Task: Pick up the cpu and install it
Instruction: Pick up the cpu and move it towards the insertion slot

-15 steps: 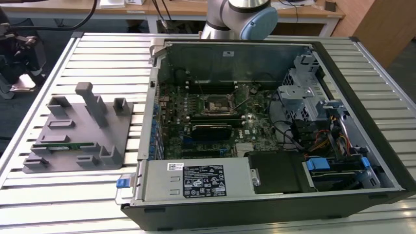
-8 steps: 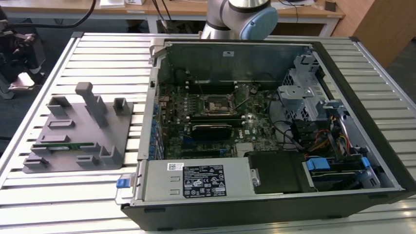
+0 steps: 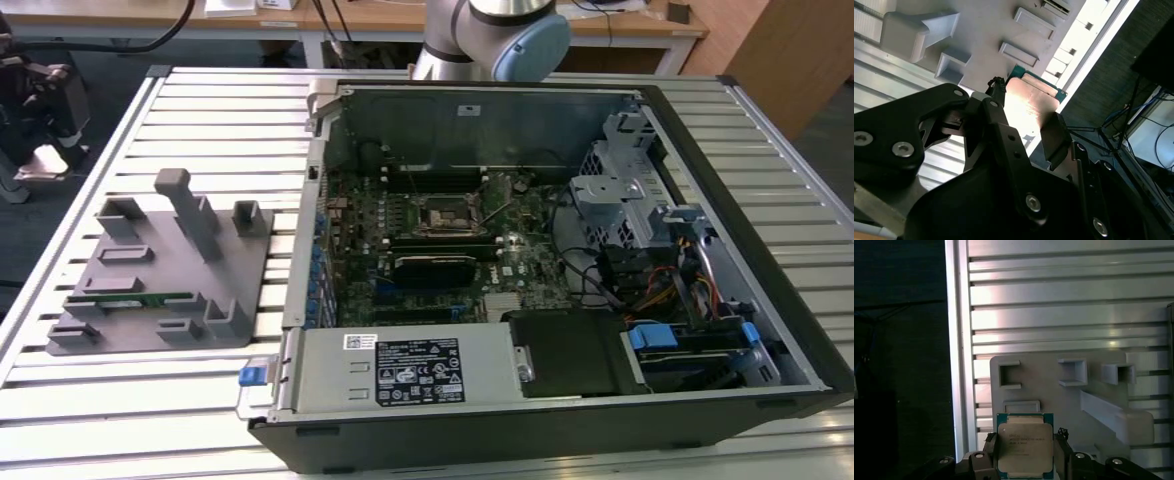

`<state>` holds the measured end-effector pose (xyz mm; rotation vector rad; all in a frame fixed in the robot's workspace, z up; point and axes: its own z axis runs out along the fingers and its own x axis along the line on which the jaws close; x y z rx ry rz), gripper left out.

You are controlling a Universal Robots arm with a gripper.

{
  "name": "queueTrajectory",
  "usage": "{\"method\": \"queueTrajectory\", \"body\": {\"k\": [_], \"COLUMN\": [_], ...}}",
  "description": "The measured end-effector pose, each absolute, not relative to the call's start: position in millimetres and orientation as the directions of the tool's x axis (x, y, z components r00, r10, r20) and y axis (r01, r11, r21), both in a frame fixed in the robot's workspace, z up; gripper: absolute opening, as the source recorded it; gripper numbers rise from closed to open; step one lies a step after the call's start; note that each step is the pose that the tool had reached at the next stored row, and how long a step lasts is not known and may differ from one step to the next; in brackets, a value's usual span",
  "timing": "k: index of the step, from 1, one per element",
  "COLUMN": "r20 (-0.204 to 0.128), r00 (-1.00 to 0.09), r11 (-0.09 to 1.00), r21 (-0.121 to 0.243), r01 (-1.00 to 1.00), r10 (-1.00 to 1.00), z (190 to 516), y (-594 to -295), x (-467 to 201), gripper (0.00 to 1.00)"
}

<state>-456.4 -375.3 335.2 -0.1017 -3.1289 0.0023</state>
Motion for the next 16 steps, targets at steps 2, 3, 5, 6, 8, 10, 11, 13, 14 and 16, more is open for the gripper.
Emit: {"method": "queueTrajectory", "body": {"k": [2, 3, 5, 6, 8, 10, 11, 13, 14, 16], "r20": [0.011, 0.011, 0.011, 0.011, 0.011, 0.011, 0.011, 0.011, 0.011, 0.011], "r00": [-0.998, -0.998, -0.998, -0.998, -0.998, -0.998, -0.998, -0.998, -0.998, -0.998], "r11": [0.998, 0.998, 0.998, 0.998, 0.998, 0.998, 0.998, 0.998, 0.998, 0.998], "r21": [-0.002, -0.002, -0.002, -0.003, -0.003, -0.003, -0.003, -0.003, -0.004, -0.004], "r01": [0.065, 0.065, 0.065, 0.065, 0.065, 0.065, 0.065, 0.065, 0.065, 0.065], "r10": [0.065, 0.065, 0.065, 0.065, 0.065, 0.065, 0.065, 0.065, 0.065, 0.065], "z": [336.5, 337.0, 338.0, 338.5, 339.7, 341.7, 342.7, 344.8, 345.8, 347.5], "y": [-375.2, -375.2, -375.1, -375.0, -375.0, -374.8, -374.8, -374.7, -374.7, -374.6], "x": [-456.4, -456.4, -456.4, -456.4, -456.4, -456.4, -456.4, -456.4, -456.4, -456.4], "gripper": [0.53, 0.53, 0.53, 0.53, 0.53, 0.53, 0.53, 0.53, 0.53, 0.53]}}
